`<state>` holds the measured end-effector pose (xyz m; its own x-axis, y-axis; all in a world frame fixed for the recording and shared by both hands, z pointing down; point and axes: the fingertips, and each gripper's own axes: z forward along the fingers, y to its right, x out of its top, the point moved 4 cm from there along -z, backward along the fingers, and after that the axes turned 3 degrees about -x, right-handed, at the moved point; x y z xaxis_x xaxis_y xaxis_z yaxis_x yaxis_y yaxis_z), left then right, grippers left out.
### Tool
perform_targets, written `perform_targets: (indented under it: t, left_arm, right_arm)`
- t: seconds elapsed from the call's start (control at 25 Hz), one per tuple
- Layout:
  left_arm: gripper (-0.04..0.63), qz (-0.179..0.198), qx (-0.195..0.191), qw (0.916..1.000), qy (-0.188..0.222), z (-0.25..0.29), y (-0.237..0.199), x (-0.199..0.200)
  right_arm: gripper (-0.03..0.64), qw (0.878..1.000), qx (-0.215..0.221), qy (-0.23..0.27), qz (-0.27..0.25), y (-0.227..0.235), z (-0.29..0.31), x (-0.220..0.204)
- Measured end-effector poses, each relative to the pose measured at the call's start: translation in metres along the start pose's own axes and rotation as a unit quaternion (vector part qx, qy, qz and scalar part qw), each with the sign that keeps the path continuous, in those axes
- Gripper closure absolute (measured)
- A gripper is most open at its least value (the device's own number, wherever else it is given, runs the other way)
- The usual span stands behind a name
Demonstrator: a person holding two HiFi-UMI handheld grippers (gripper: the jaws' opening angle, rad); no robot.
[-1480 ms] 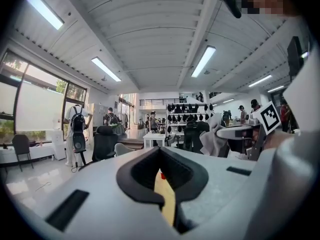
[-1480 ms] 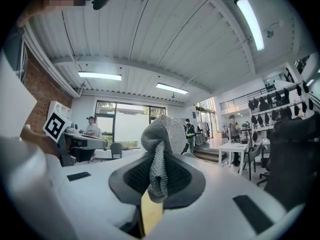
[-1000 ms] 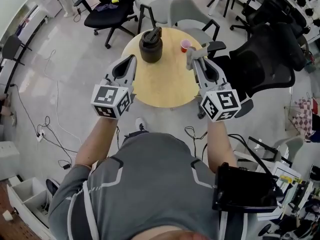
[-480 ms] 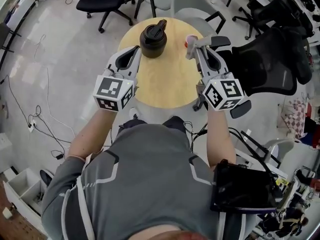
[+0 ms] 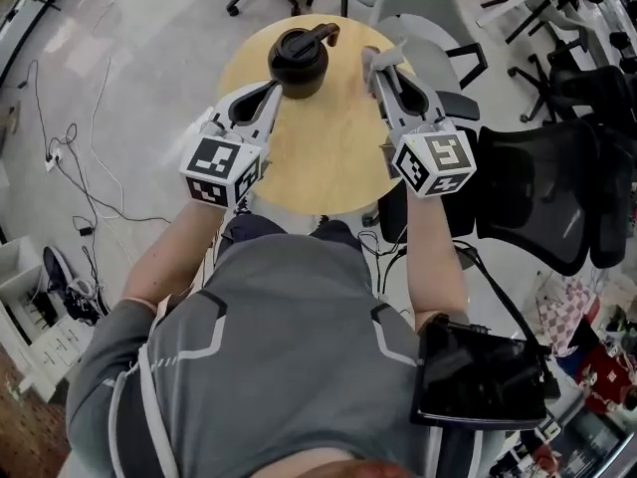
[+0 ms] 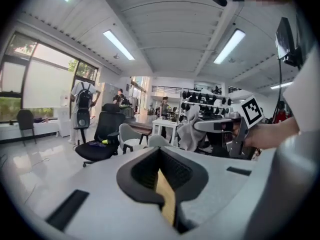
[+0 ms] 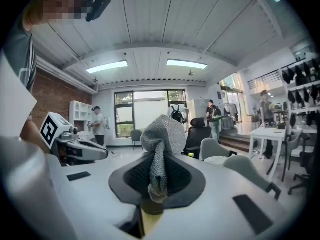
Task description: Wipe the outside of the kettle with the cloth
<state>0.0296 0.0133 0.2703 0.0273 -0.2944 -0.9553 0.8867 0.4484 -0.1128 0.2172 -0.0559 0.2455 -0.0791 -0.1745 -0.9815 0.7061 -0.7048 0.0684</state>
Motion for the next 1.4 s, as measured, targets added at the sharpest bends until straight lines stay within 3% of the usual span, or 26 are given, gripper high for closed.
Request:
perform_targets:
  t: [0.24, 0.44, 0.72, 1.04, 1.4]
  left_arm:
    - [0.586, -0.017, 0.078, 0.9968, -0.005, 0.023, 0.005, -0.031]
    - [0.586, -0.001, 0.084, 0.9964, -0.001, 0.043, 0.022, -0.037]
    - [0.586, -0.007, 0.136, 0.9907, -0.007, 0.061, 0.005, -0.06]
    - [0.586, -0.038, 0.14, 0.9895, -0.005, 0.083, -0.003, -0.098]
    - [0.586, -0.044, 0.139, 0.9892, -0.015, 0.097, -0.01, -0.131]
  right_arm:
    - [0.565, 0.996, 0.084, -0.025, -0.018, 0.028, 0.041, -0.04]
    - [0.565, 0.992, 0.123, -0.039, 0.007, 0.04, 0.075, -0.075]
    - [0.565, 0.986, 0.159, -0.039, 0.016, 0.039, 0.106, -0.103]
    - [0.565, 0.984, 0.173, -0.035, -0.017, 0.033, 0.13, -0.153]
    - [0.566, 0.977, 0.213, -0.005, 0.007, 0.035, 0.143, -0.175]
